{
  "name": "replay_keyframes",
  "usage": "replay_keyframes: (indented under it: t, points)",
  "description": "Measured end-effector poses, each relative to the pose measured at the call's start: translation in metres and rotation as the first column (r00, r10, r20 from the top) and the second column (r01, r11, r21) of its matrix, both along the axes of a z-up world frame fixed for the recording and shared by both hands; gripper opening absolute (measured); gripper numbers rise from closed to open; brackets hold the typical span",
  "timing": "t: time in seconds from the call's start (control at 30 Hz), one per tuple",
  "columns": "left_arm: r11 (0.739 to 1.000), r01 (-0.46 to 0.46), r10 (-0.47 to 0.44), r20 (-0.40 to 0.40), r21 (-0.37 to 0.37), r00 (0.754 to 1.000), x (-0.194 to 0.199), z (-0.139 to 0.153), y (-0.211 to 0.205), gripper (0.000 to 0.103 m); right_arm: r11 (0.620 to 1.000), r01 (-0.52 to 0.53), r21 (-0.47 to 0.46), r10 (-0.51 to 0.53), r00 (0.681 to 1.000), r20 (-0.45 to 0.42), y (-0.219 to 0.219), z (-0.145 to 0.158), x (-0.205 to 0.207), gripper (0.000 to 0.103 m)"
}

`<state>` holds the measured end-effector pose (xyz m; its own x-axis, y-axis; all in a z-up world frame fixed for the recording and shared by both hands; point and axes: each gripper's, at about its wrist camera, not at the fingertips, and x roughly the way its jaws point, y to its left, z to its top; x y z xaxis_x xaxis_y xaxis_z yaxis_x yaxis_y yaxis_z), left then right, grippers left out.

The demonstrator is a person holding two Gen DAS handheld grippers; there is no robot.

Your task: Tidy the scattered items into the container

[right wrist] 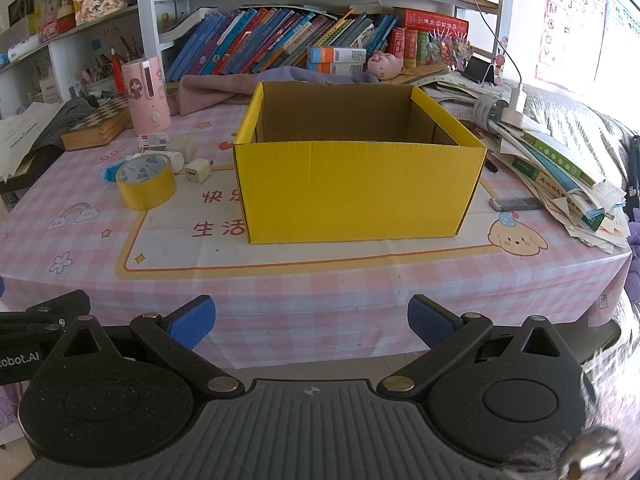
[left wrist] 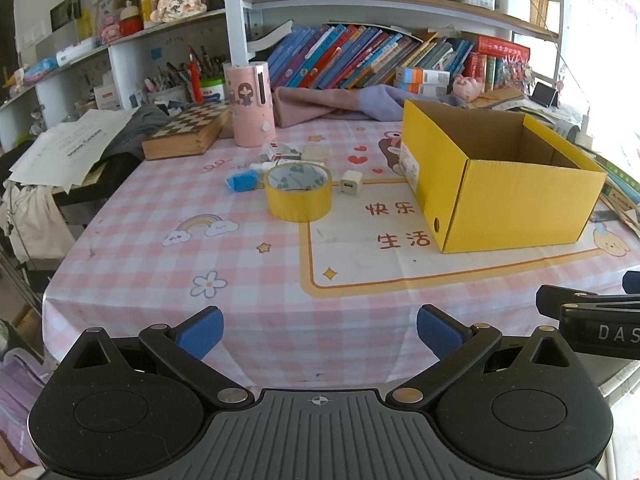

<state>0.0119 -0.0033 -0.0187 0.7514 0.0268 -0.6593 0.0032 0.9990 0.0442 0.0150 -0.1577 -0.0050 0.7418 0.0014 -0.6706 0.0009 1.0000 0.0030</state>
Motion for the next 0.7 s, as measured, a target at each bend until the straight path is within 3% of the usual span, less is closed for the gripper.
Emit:
replay_keyframes:
  t: [0.7]
  points:
    - [1.0,0.019,-0.019,0.012,-0.014,1.0,-0.0006,0.0079,0.0049,0.103,1.0,-0.004,0.004,0.004,1.0,0.009,0.0024,0.0011,-0.001,0.103]
